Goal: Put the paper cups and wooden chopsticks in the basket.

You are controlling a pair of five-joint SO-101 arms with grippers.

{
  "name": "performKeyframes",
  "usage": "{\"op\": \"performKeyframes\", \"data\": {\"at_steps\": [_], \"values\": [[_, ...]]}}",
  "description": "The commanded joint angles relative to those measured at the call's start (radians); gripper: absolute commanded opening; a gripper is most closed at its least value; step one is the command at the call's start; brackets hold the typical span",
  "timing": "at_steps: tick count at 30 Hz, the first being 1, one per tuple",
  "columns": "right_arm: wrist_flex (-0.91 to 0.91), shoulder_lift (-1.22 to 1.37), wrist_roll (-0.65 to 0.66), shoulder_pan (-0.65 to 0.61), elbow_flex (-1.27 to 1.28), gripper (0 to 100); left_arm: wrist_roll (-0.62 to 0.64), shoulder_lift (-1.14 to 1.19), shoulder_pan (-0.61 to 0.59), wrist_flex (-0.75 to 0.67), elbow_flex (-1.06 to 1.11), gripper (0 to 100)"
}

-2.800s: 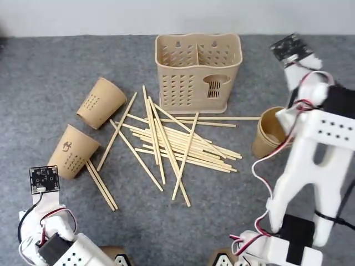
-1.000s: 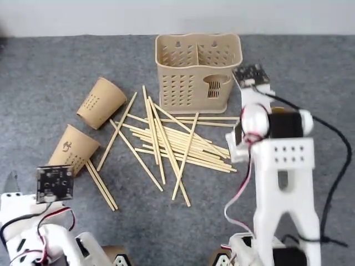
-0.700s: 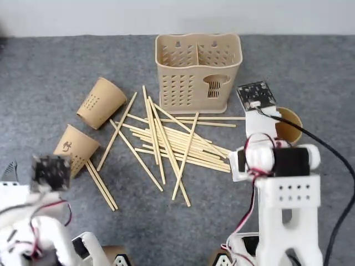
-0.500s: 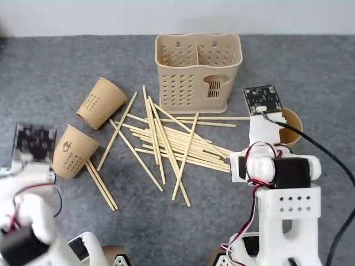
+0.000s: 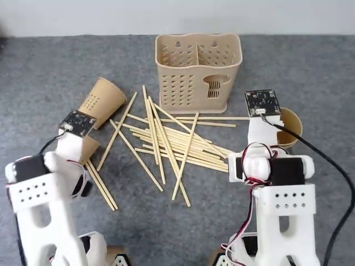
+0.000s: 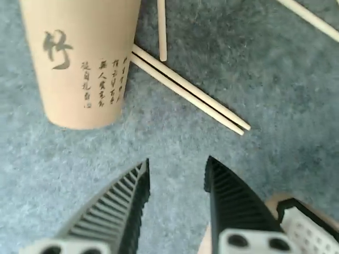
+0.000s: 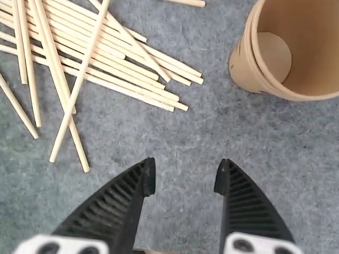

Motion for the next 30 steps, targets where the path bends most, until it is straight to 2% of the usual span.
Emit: {"op": "performKeyframes", "data": {"at_steps": [1, 8, 13, 18, 24, 30], "values": [[-0.025, -0.028, -0.011, -0.001, -0.005, 20.1, -0.011, 0.092, 0.008, -0.146, 0.030, 17], [-0.024, -0.031, -0.011, -0.001, 0.000, 20.1, -0.012, 0.351, -0.003, -0.381, 0.062, 17], [-0.024, -0.033, -0.011, -0.001, 0.000, 20.1, -0.015, 0.493, -0.112, -0.466, -0.058, 17], [-0.024, -0.033, -0.011, -0.001, 0.000, 20.1, -0.017, 0.574, -0.167, -0.465, -0.203, 17], [-0.024, -0.031, -0.011, 0.001, 0.002, 20.1, -0.017, 0.585, -0.166, -0.462, -0.292, 17], [-0.024, -0.031, -0.011, 0.001, 0.002, 20.1, -0.014, 0.585, -0.147, -0.258, -0.429, 17]]}}
